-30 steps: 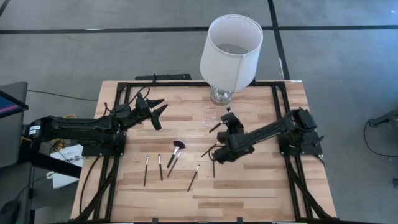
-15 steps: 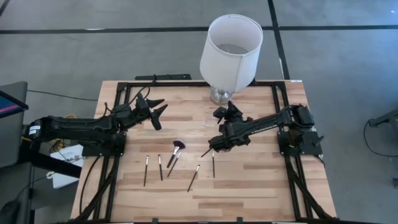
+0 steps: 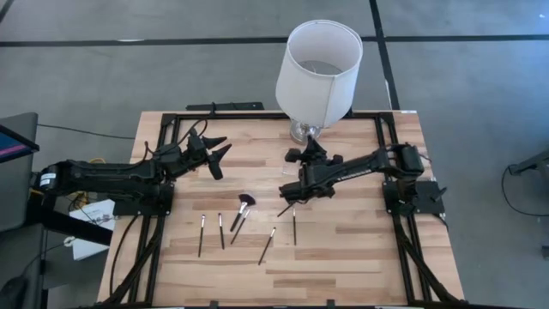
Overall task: Put items in baskets/containers
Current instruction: Put the powder brush into the transparent organizer
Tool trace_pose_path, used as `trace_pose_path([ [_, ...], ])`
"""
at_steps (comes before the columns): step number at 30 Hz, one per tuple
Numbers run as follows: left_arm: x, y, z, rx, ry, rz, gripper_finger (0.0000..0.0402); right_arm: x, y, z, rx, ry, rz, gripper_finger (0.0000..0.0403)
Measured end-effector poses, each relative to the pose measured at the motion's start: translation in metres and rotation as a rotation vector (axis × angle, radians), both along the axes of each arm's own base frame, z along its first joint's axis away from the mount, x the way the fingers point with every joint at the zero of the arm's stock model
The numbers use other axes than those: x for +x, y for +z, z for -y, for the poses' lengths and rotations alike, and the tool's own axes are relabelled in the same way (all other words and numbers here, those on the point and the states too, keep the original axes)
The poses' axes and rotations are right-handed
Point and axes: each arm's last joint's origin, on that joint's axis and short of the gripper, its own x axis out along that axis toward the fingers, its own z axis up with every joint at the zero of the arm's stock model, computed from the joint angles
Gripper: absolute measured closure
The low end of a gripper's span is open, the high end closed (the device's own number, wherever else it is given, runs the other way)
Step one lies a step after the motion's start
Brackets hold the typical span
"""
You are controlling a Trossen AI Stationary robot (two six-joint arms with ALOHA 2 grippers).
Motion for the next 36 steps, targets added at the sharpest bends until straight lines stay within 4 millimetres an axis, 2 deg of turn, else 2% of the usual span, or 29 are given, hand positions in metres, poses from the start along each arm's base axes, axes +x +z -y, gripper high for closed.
trace_pose_path([
  [9, 0.0, 0.0, 0.0, -0.001, 0.0, -0.003, 0.0262, 0.006, -0.014, 0.012, 0.003, -0.04, 0.001, 0.0403],
  [12, 0.001, 0.0, 0.0, -0.001, -0.012, -0.003, 0.0262, 0.008, -0.018, 0.012, 0.027, -0.05, 0.011, 0.0403],
  [17, 0.001, -0.001, 0.001, -0.003, -0.026, -0.008, 0.0262, 0.009, -0.03, 0.007, 0.183, -0.099, 0.018, 0.0396],
  [22, 0.001, -0.001, 0.0, -0.003, -0.025, -0.008, 0.0262, 0.014, -0.038, 0.004, 0.193, -0.09, 0.033, 0.0386],
  [36, 0.001, -0.001, 0.0, -0.003, -0.026, -0.01, 0.0262, 0.017, -0.045, 0.004, 0.2, -0.154, 0.273, 0.0286],
])
